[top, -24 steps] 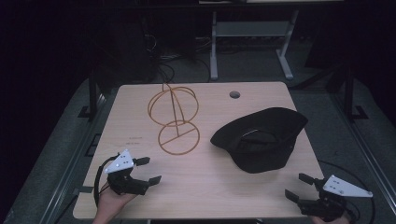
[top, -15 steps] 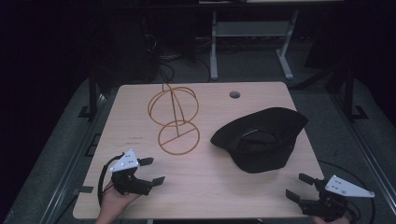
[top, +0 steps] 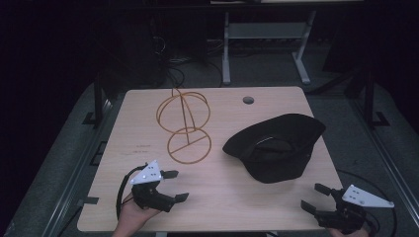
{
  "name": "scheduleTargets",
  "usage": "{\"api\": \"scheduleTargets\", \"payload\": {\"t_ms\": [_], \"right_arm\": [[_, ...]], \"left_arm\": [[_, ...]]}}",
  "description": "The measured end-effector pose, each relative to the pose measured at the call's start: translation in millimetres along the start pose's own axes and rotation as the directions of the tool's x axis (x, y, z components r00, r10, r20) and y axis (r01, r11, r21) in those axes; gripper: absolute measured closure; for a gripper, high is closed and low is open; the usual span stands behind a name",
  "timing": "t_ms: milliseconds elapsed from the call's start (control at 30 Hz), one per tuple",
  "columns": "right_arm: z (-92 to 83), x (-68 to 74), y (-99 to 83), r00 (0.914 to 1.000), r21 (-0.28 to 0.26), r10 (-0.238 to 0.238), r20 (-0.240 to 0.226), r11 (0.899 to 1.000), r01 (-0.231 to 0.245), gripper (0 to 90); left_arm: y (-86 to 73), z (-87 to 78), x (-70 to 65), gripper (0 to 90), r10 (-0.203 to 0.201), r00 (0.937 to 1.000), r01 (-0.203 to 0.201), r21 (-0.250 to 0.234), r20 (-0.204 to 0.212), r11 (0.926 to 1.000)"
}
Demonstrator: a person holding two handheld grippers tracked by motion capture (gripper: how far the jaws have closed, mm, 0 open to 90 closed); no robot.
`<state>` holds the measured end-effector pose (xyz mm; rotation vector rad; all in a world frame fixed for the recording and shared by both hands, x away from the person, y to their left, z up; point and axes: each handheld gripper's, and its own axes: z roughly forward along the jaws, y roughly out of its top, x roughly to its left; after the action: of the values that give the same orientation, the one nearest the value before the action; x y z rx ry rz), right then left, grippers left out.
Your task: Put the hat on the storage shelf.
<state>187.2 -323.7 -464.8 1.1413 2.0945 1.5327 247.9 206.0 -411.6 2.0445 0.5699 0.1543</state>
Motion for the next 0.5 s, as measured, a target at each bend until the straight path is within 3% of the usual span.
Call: {"api": "scheduleTargets", "payload": {"t_ms": [233,500], "right_arm": [[1.0,-4.0,0.3,0.9996,-0.004,0.023,-0.016,1.000,-0.023,14.2],[-3.1,-8.0,-0.4,0.9995,-0.013,0.031,-0.004,0.999,-0.031,14.1]], "left_arm": [[14.2,15.6,-8.2,16.9,0.035,0.9988,-0.036,0.016,0.034,0.9992],[27.0,34.1,-12.4,16.9,0.046,0.9970,-0.047,0.019,0.062,0.9987]]}}
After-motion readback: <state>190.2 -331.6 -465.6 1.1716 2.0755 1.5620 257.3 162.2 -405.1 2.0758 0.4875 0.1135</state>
